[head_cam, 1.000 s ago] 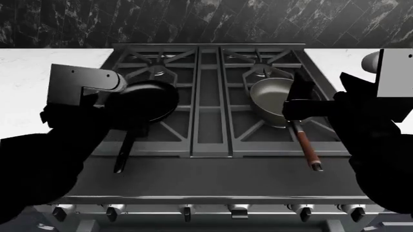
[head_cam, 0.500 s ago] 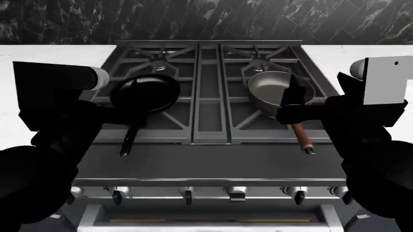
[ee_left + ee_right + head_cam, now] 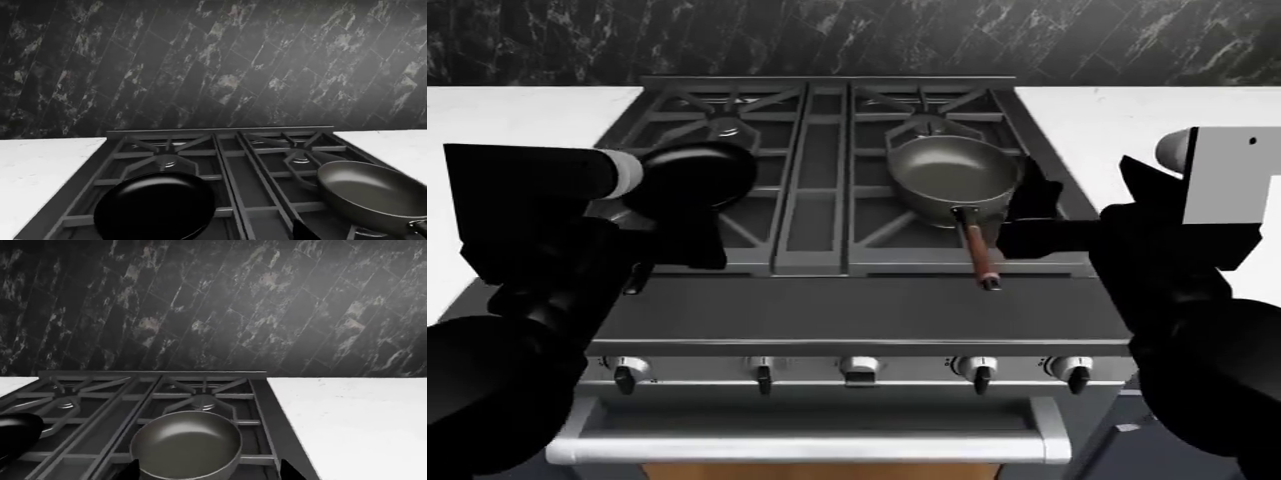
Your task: Place both pans onto different burners. Then place the asparagus and the shrimp on different pans.
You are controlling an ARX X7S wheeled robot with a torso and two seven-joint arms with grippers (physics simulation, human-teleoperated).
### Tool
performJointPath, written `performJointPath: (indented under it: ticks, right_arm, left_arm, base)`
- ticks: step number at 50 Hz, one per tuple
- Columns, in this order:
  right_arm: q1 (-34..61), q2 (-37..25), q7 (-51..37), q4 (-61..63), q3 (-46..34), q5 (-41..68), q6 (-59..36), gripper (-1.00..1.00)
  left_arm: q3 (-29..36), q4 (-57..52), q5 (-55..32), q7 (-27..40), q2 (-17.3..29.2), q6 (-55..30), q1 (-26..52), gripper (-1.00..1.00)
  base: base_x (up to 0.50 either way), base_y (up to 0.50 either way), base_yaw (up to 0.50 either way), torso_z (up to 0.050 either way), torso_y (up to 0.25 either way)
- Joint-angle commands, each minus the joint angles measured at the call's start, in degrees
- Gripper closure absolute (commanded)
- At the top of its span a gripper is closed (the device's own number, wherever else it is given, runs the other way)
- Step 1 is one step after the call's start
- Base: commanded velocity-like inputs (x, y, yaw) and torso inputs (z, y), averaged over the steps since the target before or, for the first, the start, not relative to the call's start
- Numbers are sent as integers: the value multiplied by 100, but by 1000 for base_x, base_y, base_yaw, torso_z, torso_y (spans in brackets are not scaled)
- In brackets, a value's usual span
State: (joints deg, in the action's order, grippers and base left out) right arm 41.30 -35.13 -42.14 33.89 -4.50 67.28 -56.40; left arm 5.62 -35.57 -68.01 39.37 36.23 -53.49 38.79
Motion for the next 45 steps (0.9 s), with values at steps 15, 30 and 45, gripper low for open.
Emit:
performJointPath:
  ticks: [15,30,45]
  right_arm:
    - [-46,-23,28,-44,93,75,123,-100]
    - [-49,-13,56,-97,44,47,159,-100]
    - [-55,-34,26,-62,53,110,170,-100]
  left_arm:
    - [71,70,8,7,-44,43,58,-100]
    - [54,84,19,8,-21,97,18,-100]
    - [48,57,-14,41,15,105,24,-100]
  base:
    - [0,-500,0,0,0]
    - [0,-500,0,0,0]
    - [0,-500,0,0,0]
